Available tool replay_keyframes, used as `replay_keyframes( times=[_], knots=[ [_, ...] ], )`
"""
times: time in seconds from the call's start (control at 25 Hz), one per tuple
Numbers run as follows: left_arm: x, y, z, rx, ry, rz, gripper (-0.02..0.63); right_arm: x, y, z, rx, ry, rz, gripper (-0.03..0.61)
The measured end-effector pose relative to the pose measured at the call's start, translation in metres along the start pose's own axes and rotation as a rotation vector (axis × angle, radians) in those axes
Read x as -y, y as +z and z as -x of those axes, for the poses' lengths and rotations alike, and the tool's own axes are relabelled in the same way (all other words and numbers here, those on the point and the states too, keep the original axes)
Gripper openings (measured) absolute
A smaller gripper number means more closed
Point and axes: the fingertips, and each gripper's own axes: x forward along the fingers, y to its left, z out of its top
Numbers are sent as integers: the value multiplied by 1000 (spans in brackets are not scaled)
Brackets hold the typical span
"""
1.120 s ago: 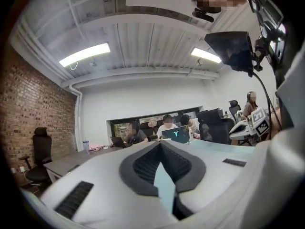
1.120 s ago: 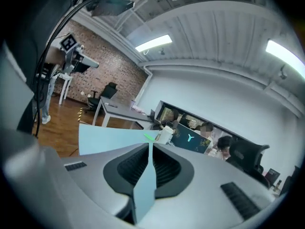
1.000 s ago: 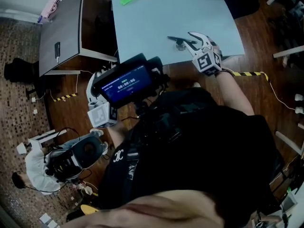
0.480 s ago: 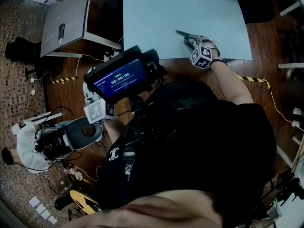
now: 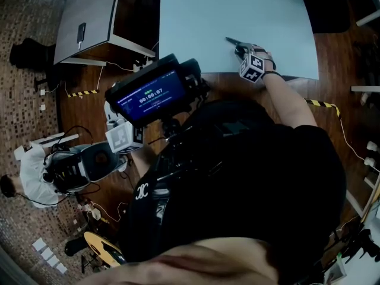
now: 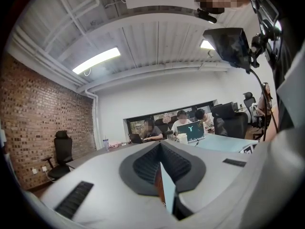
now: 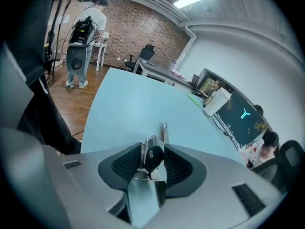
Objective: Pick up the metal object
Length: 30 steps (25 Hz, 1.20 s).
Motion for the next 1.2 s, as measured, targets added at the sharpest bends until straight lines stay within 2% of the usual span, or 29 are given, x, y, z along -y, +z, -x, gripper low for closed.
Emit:
replay_keyframes(
  times=[0.12, 0.24, 0.48, 0.64, 0.72, 0.88, 1.04, 1.12, 1.2],
  knots=[
    [1, 6, -2, 11, -1, -25, -6, 5, 7, 2, 0, -7, -58, 81],
    [-4, 0, -4, 24, -6, -50, -6, 10, 13, 7, 22, -11, -106, 63],
    [0, 23, -17, 64, -68, -93, -6, 31, 25, 32, 112, -36, -359, 25],
    [13, 48, -29, 105, -114, -114, -6, 49, 45, 58, 208, -92, -455, 23],
    [31, 61, -36, 134, -129, -130, -6, 58, 44, 74, 256, -123, -494, 23],
    [94, 83, -51, 206, -128, -162, -6, 84, 0, 111, 367, -173, -583, 25],
    [142, 98, -62, 237, -148, -179, -6, 111, -29, 152, 512, -243, -667, 25],
    [167, 104, -77, 239, -156, -192, -6, 137, -37, 178, 593, -274, -700, 25],
    [197, 104, -121, 235, -146, -205, -6, 191, -54, 193, 670, -305, -724, 25]
  ],
)
